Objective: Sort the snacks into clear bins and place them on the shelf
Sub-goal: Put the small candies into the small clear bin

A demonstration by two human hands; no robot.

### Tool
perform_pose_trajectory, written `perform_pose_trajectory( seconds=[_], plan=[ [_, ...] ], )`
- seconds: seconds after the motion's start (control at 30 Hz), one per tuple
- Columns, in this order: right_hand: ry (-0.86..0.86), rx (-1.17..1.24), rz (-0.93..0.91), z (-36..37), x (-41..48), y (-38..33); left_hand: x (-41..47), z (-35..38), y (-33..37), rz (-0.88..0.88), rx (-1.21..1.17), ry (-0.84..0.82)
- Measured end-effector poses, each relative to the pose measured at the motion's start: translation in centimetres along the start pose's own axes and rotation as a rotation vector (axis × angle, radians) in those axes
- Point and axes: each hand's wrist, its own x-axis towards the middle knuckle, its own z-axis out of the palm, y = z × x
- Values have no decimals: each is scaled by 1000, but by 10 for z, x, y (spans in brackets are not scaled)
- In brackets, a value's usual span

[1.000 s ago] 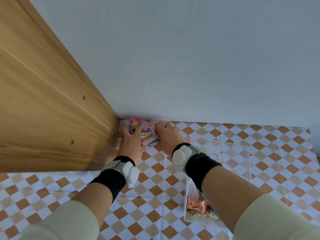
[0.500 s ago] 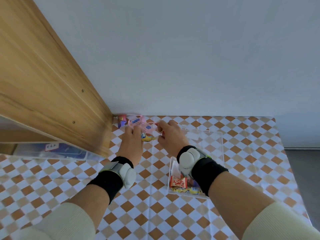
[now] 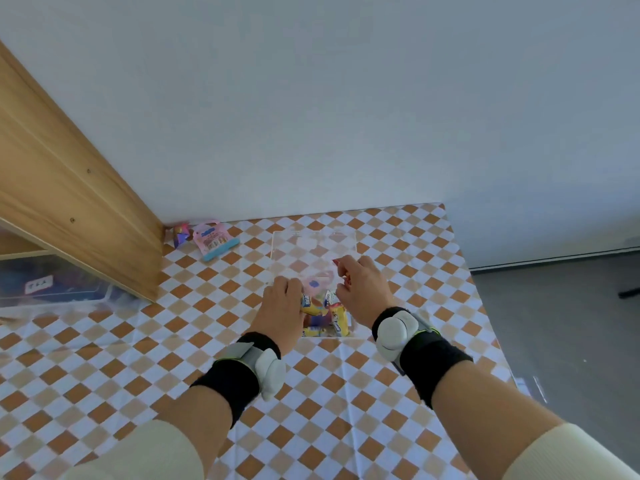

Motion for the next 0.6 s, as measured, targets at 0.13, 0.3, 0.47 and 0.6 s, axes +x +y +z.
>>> perform_pose_trajectory(
  seconds=[0.13, 0.3, 0.47, 0.6],
  plan=[
    [-70, -5, 21, 5, -28, 22, -11, 12, 22, -222, -142, -203],
    [-104, 116, 75, 16, -46, 33, -17, 13, 26, -217, -282, -175],
    [-138, 184, 30, 11, -48, 30, -13, 17, 22, -42, -154, -140],
    [-161, 49, 36, 10, -43, 39, -6, 36, 17, 64, -17, -216]
  ],
)
